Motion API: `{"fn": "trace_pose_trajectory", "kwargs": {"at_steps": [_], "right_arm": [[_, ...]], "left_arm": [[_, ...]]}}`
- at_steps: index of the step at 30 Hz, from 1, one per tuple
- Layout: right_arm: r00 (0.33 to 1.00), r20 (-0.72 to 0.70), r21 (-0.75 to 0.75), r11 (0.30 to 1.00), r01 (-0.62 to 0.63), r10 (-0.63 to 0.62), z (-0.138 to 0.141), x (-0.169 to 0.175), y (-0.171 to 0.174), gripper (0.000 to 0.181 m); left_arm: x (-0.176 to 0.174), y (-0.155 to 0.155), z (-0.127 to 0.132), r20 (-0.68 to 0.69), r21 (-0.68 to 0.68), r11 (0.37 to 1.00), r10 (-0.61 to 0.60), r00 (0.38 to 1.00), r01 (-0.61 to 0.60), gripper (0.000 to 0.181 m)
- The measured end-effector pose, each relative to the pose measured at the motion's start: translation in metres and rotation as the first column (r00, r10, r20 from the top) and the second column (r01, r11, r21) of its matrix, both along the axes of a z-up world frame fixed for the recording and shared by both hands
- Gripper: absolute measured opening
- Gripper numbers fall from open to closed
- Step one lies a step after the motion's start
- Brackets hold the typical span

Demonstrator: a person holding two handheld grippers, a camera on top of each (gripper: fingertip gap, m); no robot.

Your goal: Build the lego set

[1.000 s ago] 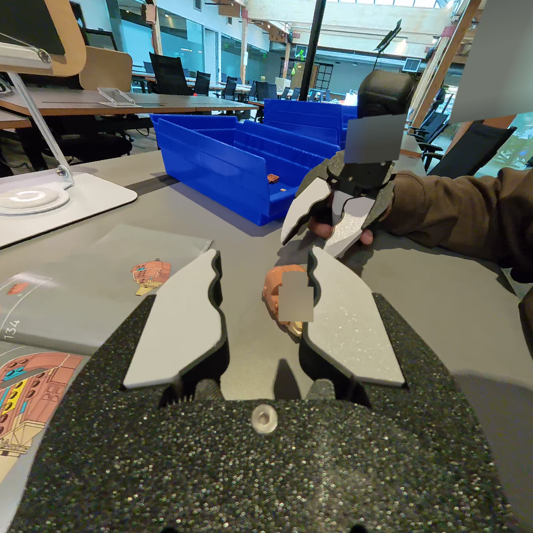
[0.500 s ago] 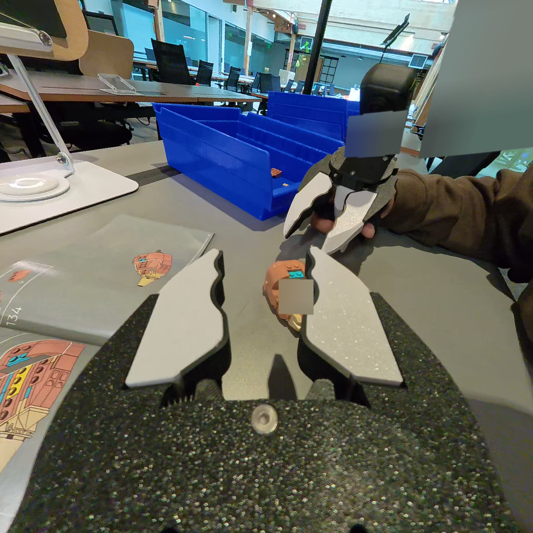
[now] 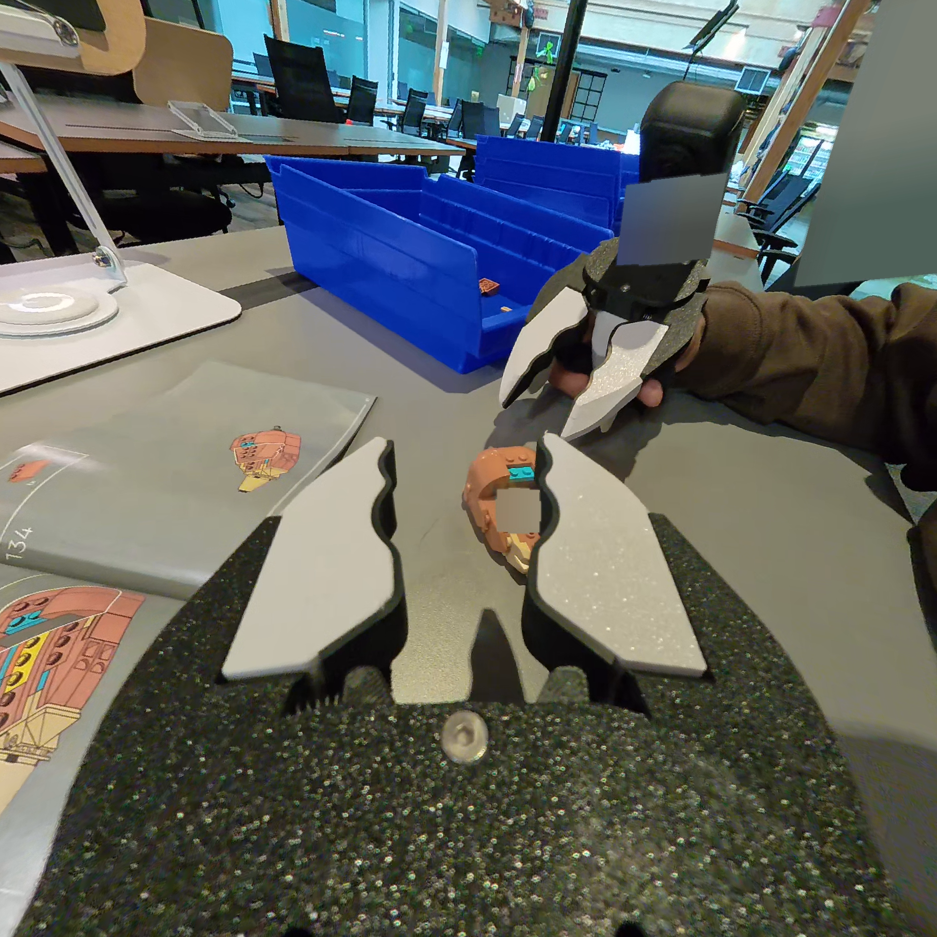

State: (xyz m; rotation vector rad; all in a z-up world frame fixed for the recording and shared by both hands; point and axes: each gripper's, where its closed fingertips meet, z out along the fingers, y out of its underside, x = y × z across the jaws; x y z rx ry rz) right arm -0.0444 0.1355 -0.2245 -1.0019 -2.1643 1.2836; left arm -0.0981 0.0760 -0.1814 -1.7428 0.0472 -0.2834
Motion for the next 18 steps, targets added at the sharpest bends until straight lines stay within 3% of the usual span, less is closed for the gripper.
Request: {"fn": "trace_pose_trajectory", "kwargs": {"at_steps": [4, 8, 10, 12, 15, 18], "right_arm": [[0.996, -0.090, 0.013, 1.000, -0.003, 0.005, 0.010, 0.003, -0.002, 0.038], [0.972, -0.232, 0.061, 0.998, -0.028, 0.042, 0.072, 0.019, -0.001, 0.038], [0.952, -0.302, 0.161, 0.982, 0.095, -0.043, 0.112, 0.021, 0.031, 0.038], [0.944, -0.282, 0.273, 0.929, 0.251, -0.172, 0.132, 0.022, 0.084, 0.036], [0.959, -0.070, 0.478, 0.835, 0.273, -0.273, 0.114, 0.031, 0.159, 0.036], [0.947, 0.176, 0.703, 0.708, 0.070, -0.267, 0.076, 0.046, 0.217, 0.035]], "left_arm": [[0.001, 0.000, -0.001, -0.006, -0.005, 1.000, 0.001, 1.000, -0.001, 0.053], [0.000, 0.001, -0.001, 0.000, -0.009, 1.000, 0.002, 1.000, -0.002, 0.052], [-0.002, 0.001, -0.001, 0.012, -0.010, 1.000, 0.008, 1.000, -0.008, 0.052], [-0.003, 0.001, -0.001, 0.023, -0.008, 1.000, 0.012, 1.000, -0.012, 0.052], [-0.005, 0.000, 0.000, 0.030, -0.002, 1.000, 0.021, 0.999, -0.021, 0.051], [-0.004, 0.001, 0.000, 0.016, -0.004, 1.000, 0.020, 1.000, -0.020, 0.051]]}}
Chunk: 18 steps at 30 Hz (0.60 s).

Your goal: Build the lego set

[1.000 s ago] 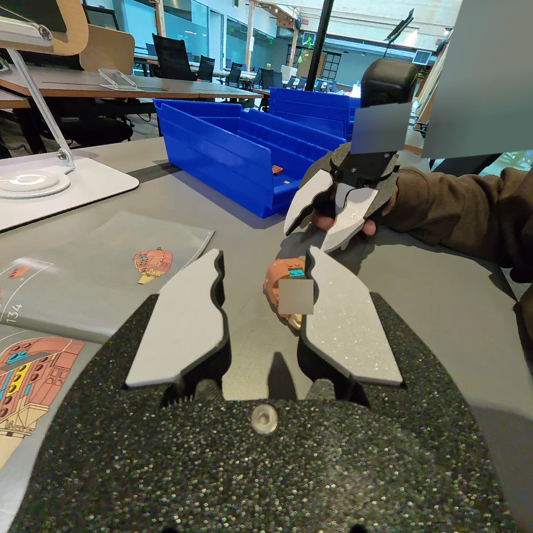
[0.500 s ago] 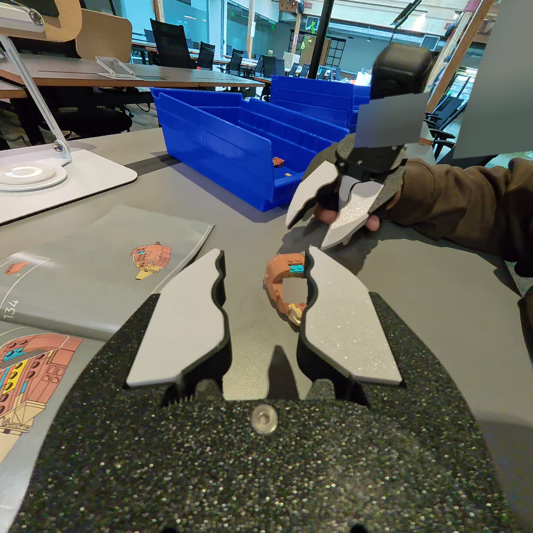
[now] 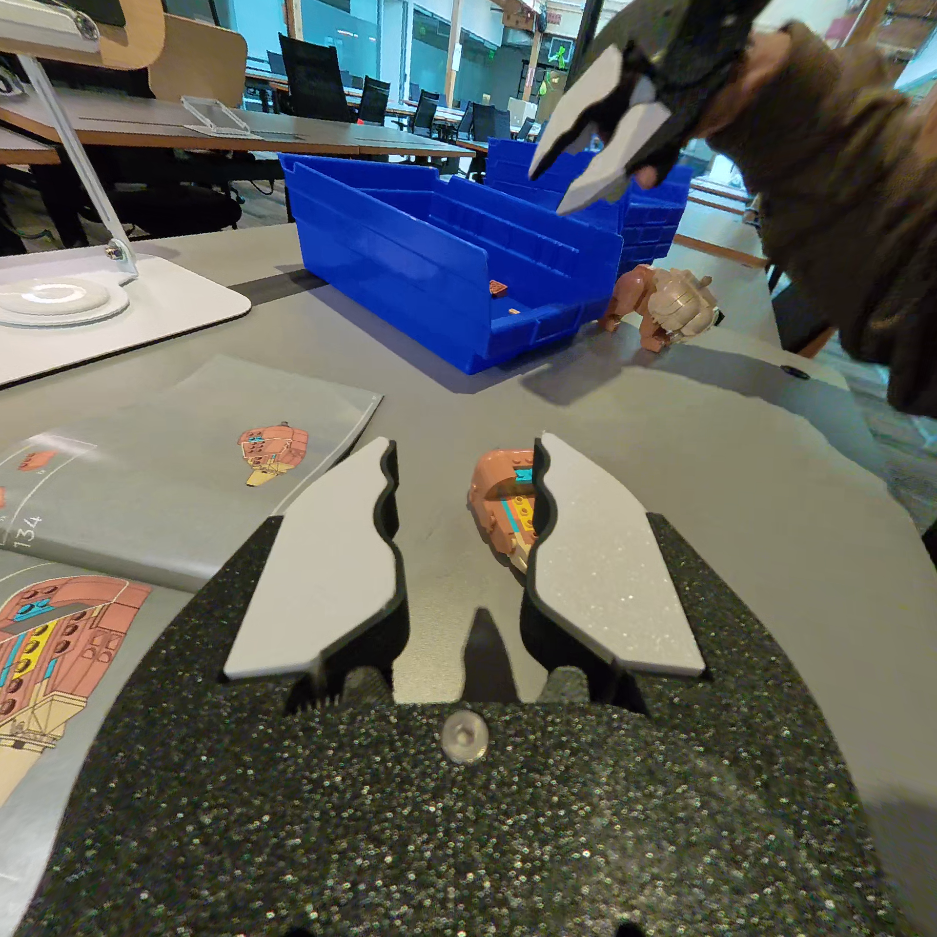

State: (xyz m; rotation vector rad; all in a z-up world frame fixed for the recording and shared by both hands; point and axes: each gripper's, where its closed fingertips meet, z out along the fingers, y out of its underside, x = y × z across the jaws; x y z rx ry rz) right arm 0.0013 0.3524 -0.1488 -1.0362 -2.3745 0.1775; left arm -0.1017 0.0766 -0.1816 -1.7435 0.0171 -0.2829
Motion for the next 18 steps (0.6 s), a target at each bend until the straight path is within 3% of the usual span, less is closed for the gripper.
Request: {"fn": "trace_pose_trajectory", "kwargs": {"at_steps": [3, 5, 12, 18], "right_arm": [[0.959, 0.283, 0.162, 0.984, -0.070, 0.022, -0.039, 0.010, 0.038, 0.032], [0.920, 0.389, 0.201, 0.971, -0.131, 0.043, -0.059, 0.007, 0.048, 0.031], [0.874, 0.486, 0.260, 0.956, -0.138, -0.006, -0.087, -0.026, 0.082, 0.022], [0.799, 0.601, 0.176, 0.972, -0.158, 0.021, -0.105, -0.019, 0.082, 0.015]], "left_arm": [[0.002, 0.001, -0.001, -0.010, -0.010, 1.000, -0.005, 1.000, 0.005, 0.051], [0.001, 0.000, -0.001, -0.008, -0.007, 1.000, -0.005, 1.000, 0.005, 0.051], [-0.001, 0.000, 0.000, 0.015, -0.004, 1.000, -0.004, 1.000, 0.004, 0.051], [0.002, 0.001, -0.002, -0.006, -0.012, 1.000, -0.011, 1.000, 0.011, 0.051]]}}
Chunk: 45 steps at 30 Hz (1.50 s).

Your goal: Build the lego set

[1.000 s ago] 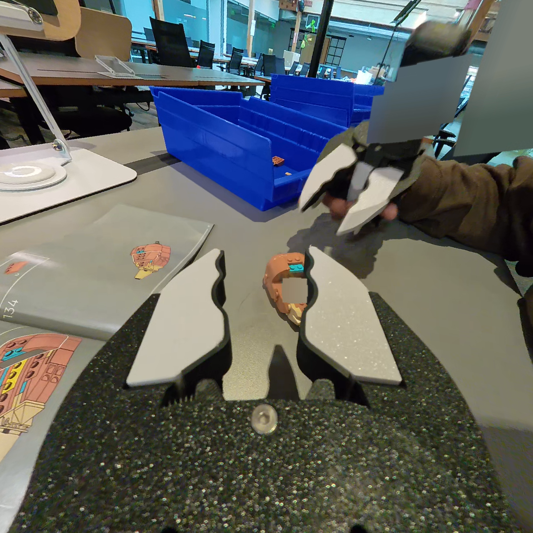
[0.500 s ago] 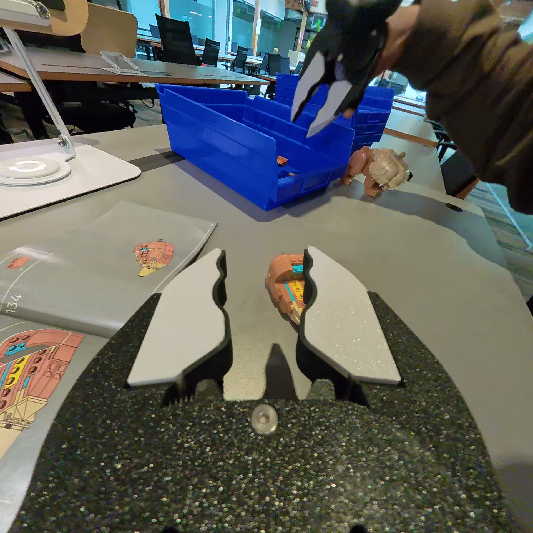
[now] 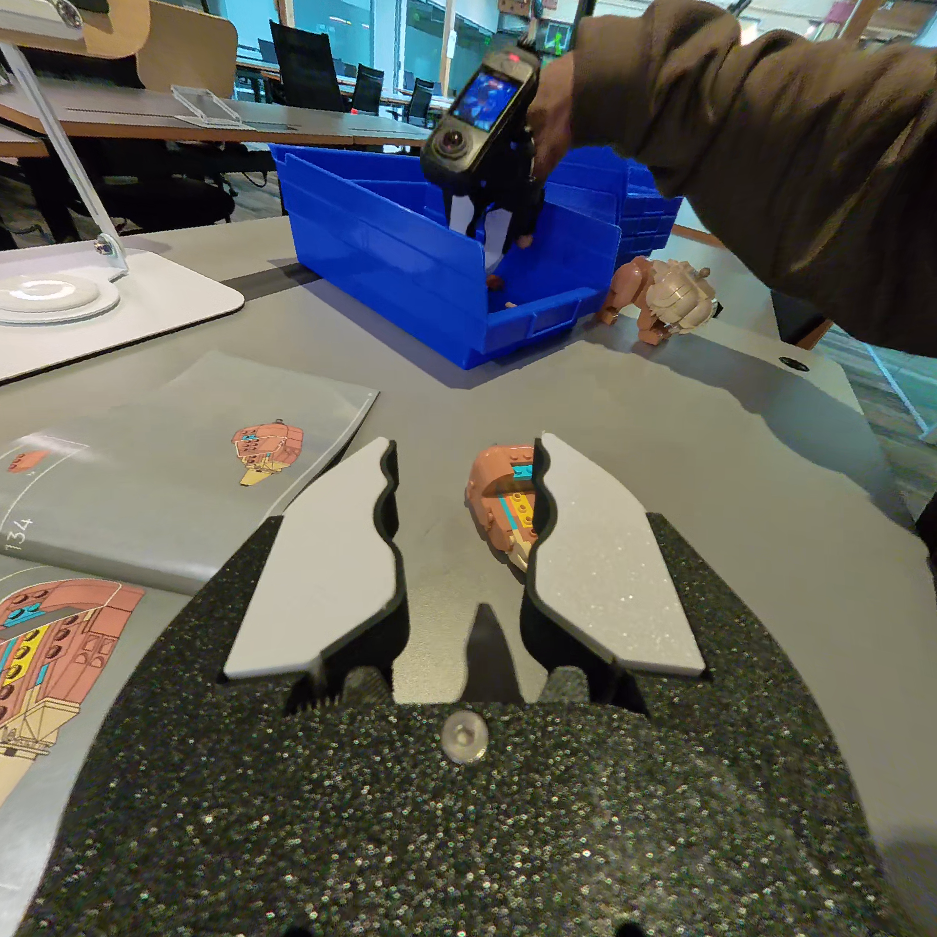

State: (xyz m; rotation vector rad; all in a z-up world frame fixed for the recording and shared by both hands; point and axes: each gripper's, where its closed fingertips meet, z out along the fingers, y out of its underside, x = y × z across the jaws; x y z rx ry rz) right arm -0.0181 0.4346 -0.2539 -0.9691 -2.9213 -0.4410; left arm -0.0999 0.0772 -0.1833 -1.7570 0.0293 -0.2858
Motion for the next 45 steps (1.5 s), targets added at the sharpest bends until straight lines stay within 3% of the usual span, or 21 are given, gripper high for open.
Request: {"fn": "trace_pose_trajectory", "kwargs": {"at_steps": [18, 20, 24, 28, 31, 34, 39, 45], "right_arm": [[1.000, 0.002, -0.012, 1.000, 0.023, -0.023, -0.011, 0.001, -0.010, 0.031], [0.999, 0.009, -0.034, 0.999, 0.032, -0.032, -0.012, 0.001, -0.012, 0.021], [0.999, 0.005, -0.050, 0.998, 0.034, -0.034, -0.012, 0.000, -0.012, 0.020], [0.999, -0.049, -0.031, 0.999, -0.010, 0.009, -0.009, -0.002, -0.012, 0.018], [0.982, -0.169, -0.010, 0.996, -0.087, 0.084, 0.007, -0.008, -0.019, 0.017], [0.900, -0.358, 0.056, 0.968, -0.246, 0.249, 0.037, -0.021, -0.041, 0.017], [0.631, -0.497, 0.315, 0.801, -0.509, 0.596, 0.086, -0.020, -0.109, 0.017], [0.413, -0.543, 0.388, 0.655, -0.648, 0.731, 0.099, 0.009, -0.198, 0.017]], "left_arm": [[0.010, 0.002, -0.002, 0.012, -0.013, 0.999, -0.033, 0.999, 0.033, 0.051], [0.010, 0.002, -0.002, 0.017, -0.014, 0.999, -0.032, 0.999, 0.032, 0.051], [0.008, 0.002, -0.001, 0.030, -0.008, 1.000, -0.025, 0.999, 0.025, 0.051], [0.008, 0.002, -0.001, 0.027, -0.009, 1.000, -0.023, 0.999, 0.023, 0.051], [0.008, 0.002, -0.001, 0.027, -0.008, 1.000, -0.021, 0.999, 0.021, 0.051], [0.007, 0.002, -0.001, 0.028, -0.007, 1.000, -0.018, 0.999, 0.019, 0.051], [0.008, 0.002, -0.001, 0.015, -0.011, 1.000, -0.020, 1.000, 0.020, 0.051], [0.008, 0.002, -0.001, 0.013, -0.013, 1.000, -0.018, 1.000, 0.018, 0.051]]}}
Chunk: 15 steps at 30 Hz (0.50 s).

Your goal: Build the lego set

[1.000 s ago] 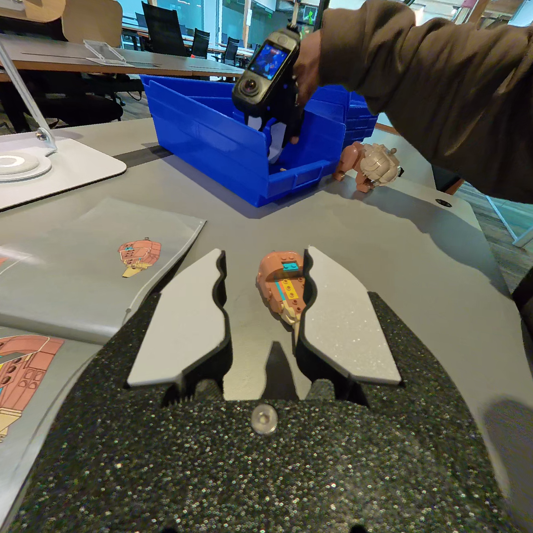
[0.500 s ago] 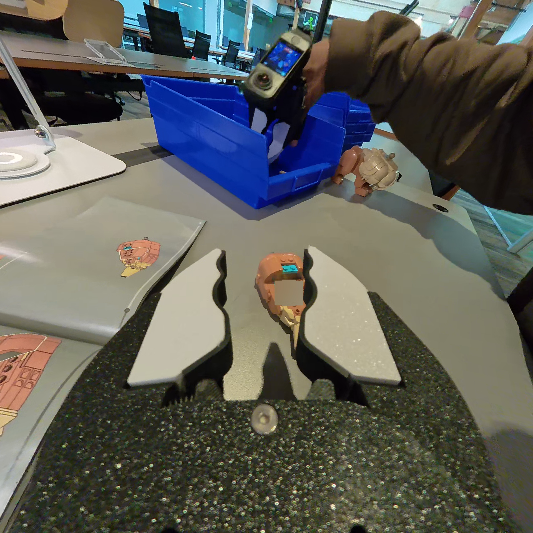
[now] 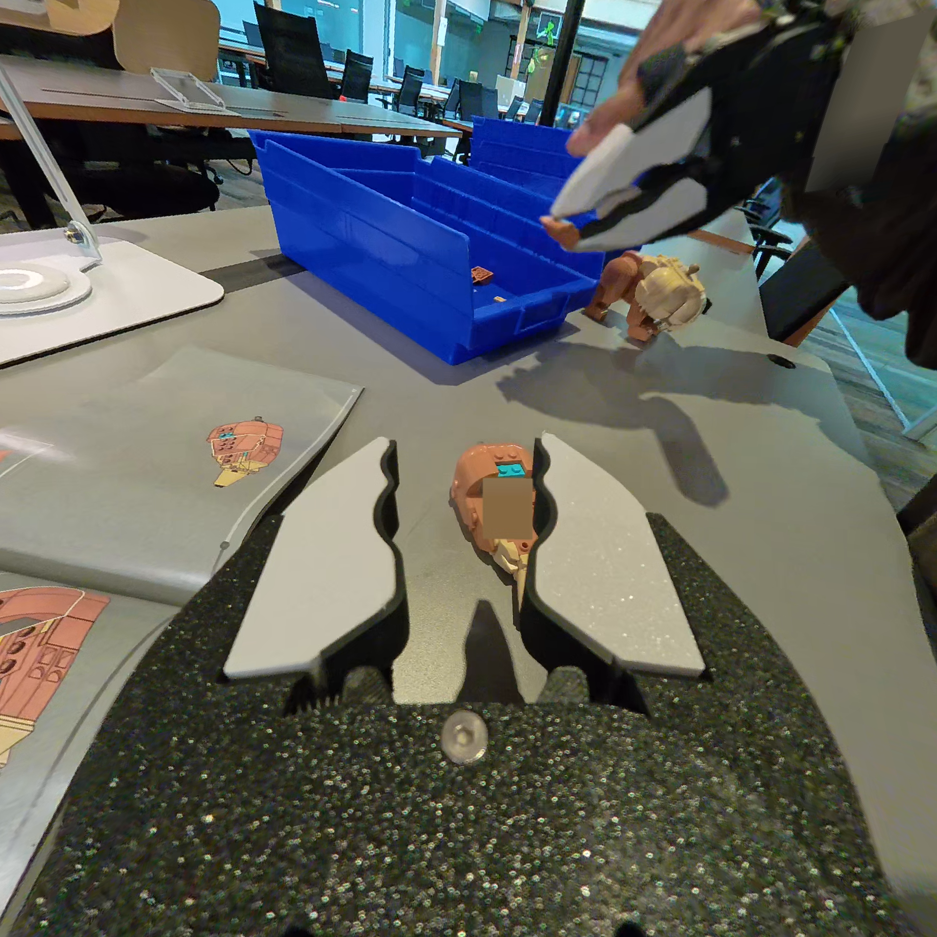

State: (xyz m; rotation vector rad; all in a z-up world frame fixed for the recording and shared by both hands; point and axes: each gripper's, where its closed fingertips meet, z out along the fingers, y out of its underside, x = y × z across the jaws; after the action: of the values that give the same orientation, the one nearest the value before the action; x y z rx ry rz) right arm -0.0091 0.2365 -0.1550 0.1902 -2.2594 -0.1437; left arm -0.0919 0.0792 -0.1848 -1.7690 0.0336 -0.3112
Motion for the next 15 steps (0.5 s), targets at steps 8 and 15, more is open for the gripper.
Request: {"fn": "trace_pose_trajectory", "kwargs": {"at_steps": [8, 15], "right_arm": [[0.982, 0.126, -0.105, 0.986, -0.129, 0.141, -0.045, 0.029, -0.066, 0.017], [0.865, 0.490, -0.209, 0.978, -0.003, 0.108, -0.100, 0.061, -0.090, 0.019]], "left_arm": [[0.000, 0.000, -0.001, -0.010, -0.004, 1.000, 0.002, 1.000, -0.002, 0.051], [0.001, 0.000, -0.001, -0.026, -0.006, 1.000, 0.001, 1.000, -0.001, 0.051]]}}
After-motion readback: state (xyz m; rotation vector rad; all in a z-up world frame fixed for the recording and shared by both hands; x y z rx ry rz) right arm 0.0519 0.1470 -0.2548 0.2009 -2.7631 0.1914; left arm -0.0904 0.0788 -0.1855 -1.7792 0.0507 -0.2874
